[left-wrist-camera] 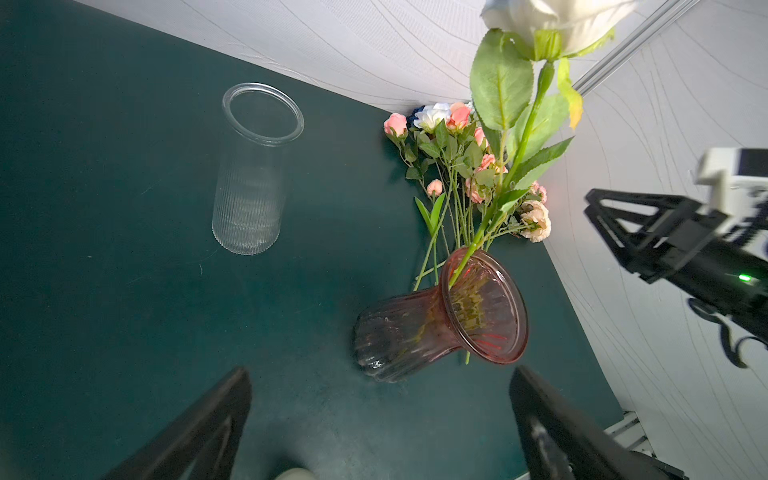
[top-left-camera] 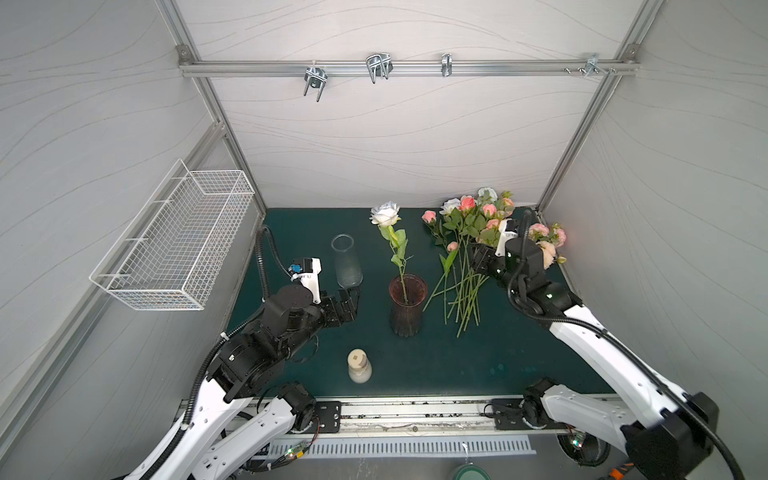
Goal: Arrange the flowers into the vase
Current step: 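Move the right gripper back to the rose pile and grasp a pink rose stem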
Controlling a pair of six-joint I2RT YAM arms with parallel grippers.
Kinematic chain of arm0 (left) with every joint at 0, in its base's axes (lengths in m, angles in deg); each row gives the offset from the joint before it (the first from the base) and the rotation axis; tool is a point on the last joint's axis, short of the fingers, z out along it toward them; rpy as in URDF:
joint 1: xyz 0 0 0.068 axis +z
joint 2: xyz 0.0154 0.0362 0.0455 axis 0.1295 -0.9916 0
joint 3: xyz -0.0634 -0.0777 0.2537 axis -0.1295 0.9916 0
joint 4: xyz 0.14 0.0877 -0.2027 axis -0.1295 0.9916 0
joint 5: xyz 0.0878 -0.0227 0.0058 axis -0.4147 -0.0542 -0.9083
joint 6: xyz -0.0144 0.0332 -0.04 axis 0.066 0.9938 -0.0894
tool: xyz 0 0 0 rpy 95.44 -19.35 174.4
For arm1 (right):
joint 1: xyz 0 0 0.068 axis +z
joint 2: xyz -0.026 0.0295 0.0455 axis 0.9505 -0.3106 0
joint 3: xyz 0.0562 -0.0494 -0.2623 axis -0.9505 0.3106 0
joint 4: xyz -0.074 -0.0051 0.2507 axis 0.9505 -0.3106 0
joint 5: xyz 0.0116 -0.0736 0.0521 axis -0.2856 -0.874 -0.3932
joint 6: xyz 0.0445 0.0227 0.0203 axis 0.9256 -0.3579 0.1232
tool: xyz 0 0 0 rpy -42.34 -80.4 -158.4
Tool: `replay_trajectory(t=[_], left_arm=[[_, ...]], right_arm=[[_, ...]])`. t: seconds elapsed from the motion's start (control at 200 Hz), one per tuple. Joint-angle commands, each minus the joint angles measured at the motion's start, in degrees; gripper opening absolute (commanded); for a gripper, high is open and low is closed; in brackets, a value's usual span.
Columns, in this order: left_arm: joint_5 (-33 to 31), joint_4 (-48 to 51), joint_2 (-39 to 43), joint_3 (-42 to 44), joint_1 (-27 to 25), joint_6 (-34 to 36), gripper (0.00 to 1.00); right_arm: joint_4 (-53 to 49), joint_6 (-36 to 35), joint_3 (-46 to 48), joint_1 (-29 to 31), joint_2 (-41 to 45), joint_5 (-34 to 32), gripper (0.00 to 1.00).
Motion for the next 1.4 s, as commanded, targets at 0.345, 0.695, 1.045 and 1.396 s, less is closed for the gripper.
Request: replay_trajectory(t=[0.345,0.695,1.045,1.396], left_arm=[[0.13,-0.53,1.62,1.62,-0.25,-0.17,0.98],[-1.0,-0.36,2.43,2.79,-0.25,1.19,0.99],[-1.98,-1.41,2.27,4.01,-0.25,2.06,0.99],[-2.27,-1.59,1.38,3.87,-0.22,2.16,0.99]], right_arm=[[-10.25,0.95,-13.28,-14.13,-32.07,-1.37,0.38],[-9.01,3.71,-17.47,-18.83,-40.01,0.53,0.34],[-5.38,2.7,-18.22,-19.09,-42.56,2.53,0.32],[-5.52,2.01,-18.79,-19.85,-44.94,2.39,0.18]])
